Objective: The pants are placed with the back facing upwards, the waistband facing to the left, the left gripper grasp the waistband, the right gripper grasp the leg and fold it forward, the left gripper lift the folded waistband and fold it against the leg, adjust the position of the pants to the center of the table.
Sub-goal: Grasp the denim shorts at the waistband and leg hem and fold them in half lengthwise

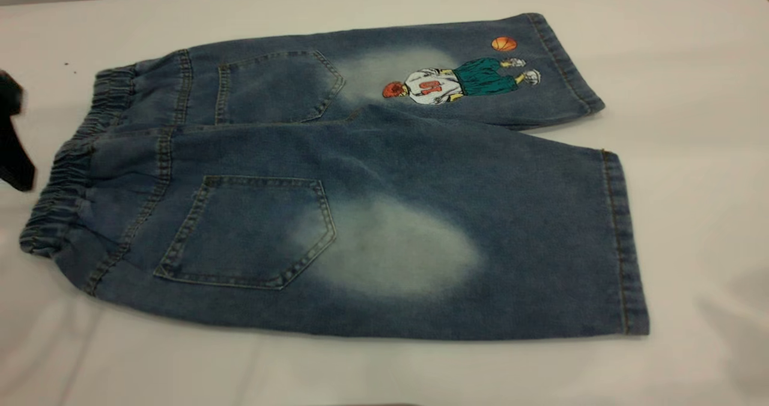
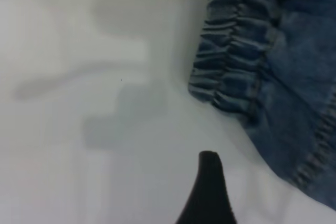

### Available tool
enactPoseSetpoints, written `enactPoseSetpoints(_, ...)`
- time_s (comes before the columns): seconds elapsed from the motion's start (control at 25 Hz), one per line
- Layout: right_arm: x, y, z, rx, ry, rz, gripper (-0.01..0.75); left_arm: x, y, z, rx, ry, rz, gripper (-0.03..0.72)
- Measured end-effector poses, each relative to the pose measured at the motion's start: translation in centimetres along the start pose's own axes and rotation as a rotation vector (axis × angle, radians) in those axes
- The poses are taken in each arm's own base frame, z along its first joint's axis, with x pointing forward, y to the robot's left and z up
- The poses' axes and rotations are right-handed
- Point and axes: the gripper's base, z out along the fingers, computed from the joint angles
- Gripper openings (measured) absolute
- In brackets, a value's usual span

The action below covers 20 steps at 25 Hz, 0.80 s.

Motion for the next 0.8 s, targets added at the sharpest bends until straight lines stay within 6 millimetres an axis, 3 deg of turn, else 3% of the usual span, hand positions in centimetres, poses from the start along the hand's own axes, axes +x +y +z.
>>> enactPoseSetpoints(0.16,-0.2,-0.3,0.7,0.001,0.02,0.011,0.565,-0.7,-0.1,2.4,-0.013,0.032,0.018,0.524)
enactPoseSetpoints(0.52,-0.3,-0.4,0.8,0.003,0.019,-0.014,0.565,0.4,0.2,6.8,-0.038,0.129,0.049,0.524)
enactPoseSetpoints(0.68,-0.2,-0.6,1.9,-0.018,0.087,-0.025,0.565,0.7,0.3,8.4,-0.036,0.131,0.078,0.518)
enactPoseSetpoints(0.8,0.0,0.0,3.2,-0.051,0.165,-0.071,0.565,0.6,0.3,8.9,-0.031,0.114,0.1,0.468)
